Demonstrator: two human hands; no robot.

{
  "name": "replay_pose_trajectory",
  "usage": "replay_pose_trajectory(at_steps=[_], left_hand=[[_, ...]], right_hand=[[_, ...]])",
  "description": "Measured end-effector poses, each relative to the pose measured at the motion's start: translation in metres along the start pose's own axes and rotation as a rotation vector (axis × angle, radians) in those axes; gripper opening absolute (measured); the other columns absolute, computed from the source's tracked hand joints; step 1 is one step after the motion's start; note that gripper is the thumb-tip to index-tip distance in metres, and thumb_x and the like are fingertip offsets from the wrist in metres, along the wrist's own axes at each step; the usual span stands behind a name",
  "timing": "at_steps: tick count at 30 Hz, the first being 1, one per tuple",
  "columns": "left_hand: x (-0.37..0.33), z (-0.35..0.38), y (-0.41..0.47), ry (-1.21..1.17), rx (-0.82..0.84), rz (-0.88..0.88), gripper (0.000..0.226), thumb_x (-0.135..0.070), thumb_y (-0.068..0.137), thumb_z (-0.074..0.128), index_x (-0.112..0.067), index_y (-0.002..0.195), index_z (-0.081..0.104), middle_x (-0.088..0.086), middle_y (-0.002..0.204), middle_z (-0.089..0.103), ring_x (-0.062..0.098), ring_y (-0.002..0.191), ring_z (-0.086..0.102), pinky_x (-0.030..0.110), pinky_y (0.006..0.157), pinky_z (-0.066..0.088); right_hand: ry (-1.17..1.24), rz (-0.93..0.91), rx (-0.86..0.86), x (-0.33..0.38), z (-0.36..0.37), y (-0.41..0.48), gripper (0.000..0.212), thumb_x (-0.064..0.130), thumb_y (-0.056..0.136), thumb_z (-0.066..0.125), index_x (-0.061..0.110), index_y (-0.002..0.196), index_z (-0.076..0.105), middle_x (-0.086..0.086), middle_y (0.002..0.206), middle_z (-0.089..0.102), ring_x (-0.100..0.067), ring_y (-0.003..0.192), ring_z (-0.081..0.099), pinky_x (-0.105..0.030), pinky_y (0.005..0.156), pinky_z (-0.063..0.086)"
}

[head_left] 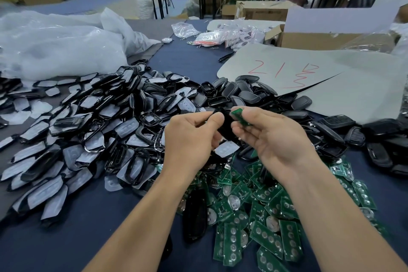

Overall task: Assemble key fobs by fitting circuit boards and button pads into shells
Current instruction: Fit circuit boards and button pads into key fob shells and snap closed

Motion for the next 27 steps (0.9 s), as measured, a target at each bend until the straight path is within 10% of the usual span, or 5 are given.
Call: replay_pose_trajectory(at_steps=[8,15,27], left_hand=[[0.004,0.003,0.002,-0.217,0.086,-0.119,0.032,-0.014,0.099,0.064,-0.015,0.069,0.073,0.013,0.069,0.076,0.021,0.055,0.07,0.029,0.054,0.059],[0.005,0.001,0.005,-0.244,0.042,-0.128,0.028,-0.014,0.094,0.069,-0.024,0.071,0.082,0.01,0.07,0.076,0.019,0.057,0.07,0.025,0.057,0.058],[0.012,0.006,0.006,-0.304,0.093,-0.146,0.018,-0.006,0.094,0.063,-0.01,0.1,0.08,0.013,0.074,0.078,0.019,0.06,0.073,0.027,0.059,0.06]], right_hand=[[-0.044,-0.117,-0.159,0.003,-0.008,-0.001,0.032,-0.016,0.076,0.075,0.009,0.096,0.077,-0.007,0.093,0.078,-0.021,0.084,0.076,-0.022,0.073,0.06],[-0.231,-0.246,-0.195,0.006,-0.004,-0.004,0.012,0.004,0.079,0.085,0.013,0.083,0.077,-0.009,0.063,0.068,-0.015,0.045,0.056,-0.021,0.044,0.044],[-0.142,-0.379,-0.253,0.011,0.0,-0.009,0.029,-0.012,0.083,0.073,0.014,0.074,0.081,-0.005,0.076,0.078,-0.015,0.071,0.074,-0.023,0.07,0.06]])
Point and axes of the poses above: each hand's wrist, its own y-axis towards the middle knuckle, its own z-axis out of the palm, x = y × z, the point moved 3 cm from there along y, towards the middle knuckle
